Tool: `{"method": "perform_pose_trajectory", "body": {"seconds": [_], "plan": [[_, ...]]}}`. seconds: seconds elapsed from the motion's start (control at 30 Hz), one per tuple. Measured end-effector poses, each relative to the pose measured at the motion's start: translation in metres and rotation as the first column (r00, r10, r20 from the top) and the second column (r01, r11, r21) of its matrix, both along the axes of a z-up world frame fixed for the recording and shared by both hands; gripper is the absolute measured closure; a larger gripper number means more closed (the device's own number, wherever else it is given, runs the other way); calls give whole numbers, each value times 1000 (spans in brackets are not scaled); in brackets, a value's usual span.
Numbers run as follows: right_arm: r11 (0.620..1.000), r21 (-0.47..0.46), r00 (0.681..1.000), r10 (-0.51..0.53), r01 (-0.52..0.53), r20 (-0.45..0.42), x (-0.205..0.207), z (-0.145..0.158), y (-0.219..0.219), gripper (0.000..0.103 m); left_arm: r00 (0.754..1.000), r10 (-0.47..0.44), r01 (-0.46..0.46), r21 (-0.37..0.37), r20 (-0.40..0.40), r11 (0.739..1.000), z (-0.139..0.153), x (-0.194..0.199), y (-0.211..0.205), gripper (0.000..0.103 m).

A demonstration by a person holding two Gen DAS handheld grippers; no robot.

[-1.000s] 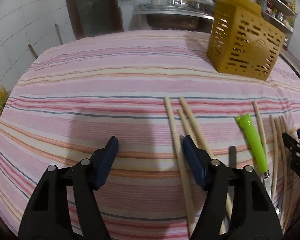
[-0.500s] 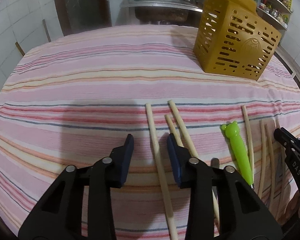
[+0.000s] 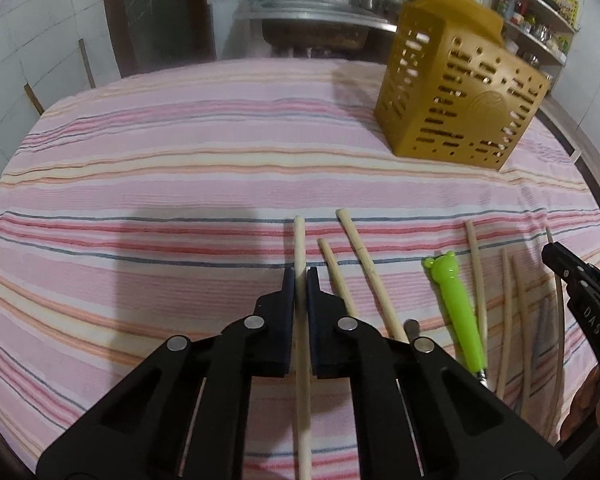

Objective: Organize utensils
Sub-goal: 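Close the left tool on a wooden chopstick while the right tool grasps another chopstick, then carry both chopsticks over the yellow holder and open both tools to drop them in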

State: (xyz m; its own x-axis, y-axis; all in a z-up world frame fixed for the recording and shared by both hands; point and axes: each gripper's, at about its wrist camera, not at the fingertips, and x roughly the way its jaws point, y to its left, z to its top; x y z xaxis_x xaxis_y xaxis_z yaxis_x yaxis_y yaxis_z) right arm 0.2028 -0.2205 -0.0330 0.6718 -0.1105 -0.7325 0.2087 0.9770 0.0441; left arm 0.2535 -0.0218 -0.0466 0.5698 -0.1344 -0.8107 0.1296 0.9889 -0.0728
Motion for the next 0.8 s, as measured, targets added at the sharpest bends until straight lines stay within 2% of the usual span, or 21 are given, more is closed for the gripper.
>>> {"method": "perform_pose_trajectory", "body": {"seconds": [0.1, 0.23, 0.47, 0.7, 0.8], "plan": [[1000, 2, 999, 8, -8, 50, -11, 12, -1, 97, 998, 3, -2, -7, 69, 1000, 15, -17, 2, 99], [999, 37, 991, 15, -21, 137, -31, 28, -5, 97, 982, 24, -20, -21, 189, 1000, 41, -44, 11, 99], [999, 38, 959, 22, -34, 281, -68, 49, -8, 97, 924, 76, -57, -63, 376, 996, 76, -99, 33, 98], [999, 24, 920, 14, -25, 392, -103, 68, -7, 97, 864, 107, -83, -70, 492, 994, 93, -142, 46, 98], [1000, 11, 907, 15, -22, 421, -111, 71, -5, 97, 855, 121, -91, -83, 505, 992, 95, -149, 51, 98]]}}
